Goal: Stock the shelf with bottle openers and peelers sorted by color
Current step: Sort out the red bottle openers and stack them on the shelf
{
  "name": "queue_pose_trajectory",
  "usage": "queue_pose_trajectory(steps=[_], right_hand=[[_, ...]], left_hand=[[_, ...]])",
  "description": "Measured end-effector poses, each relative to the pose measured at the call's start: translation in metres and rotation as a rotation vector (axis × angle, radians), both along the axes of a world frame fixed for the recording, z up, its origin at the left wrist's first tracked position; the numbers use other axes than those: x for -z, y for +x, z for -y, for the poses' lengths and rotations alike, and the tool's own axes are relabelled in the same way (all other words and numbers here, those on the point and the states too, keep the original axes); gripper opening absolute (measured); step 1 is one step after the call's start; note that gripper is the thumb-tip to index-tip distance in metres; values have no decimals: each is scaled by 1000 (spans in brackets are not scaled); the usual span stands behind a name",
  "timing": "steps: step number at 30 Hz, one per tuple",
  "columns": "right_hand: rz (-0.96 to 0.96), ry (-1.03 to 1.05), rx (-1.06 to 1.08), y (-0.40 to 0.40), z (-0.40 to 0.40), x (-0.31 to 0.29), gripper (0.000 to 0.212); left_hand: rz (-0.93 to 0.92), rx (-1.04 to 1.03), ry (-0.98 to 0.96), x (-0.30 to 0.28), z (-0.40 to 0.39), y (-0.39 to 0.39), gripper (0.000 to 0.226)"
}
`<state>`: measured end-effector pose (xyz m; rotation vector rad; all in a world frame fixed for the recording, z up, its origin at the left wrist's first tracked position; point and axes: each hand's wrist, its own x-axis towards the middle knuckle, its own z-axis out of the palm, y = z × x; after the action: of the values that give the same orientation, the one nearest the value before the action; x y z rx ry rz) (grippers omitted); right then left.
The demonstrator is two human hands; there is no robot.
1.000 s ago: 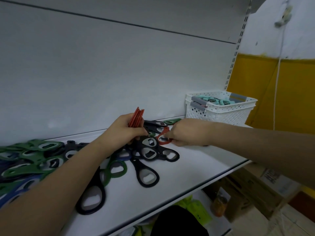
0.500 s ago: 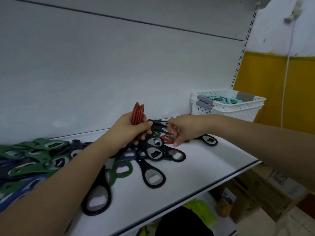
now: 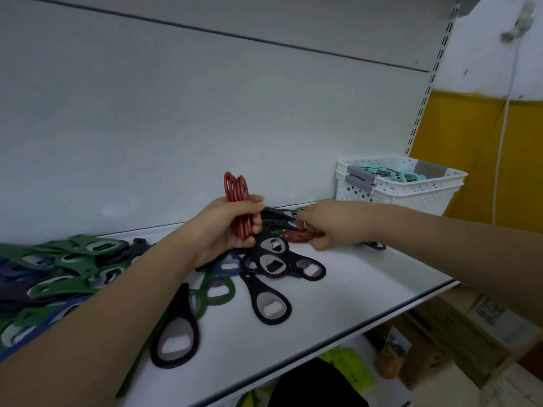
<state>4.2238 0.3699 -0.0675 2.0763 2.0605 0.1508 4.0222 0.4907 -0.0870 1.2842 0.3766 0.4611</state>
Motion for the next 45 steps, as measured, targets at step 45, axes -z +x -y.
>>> queue_pose_trajectory(steps=[45], right_hand=[[-181, 412, 782, 7, 14, 28, 47]], left_hand=[[-25, -105, 163, 11, 9, 10, 40]])
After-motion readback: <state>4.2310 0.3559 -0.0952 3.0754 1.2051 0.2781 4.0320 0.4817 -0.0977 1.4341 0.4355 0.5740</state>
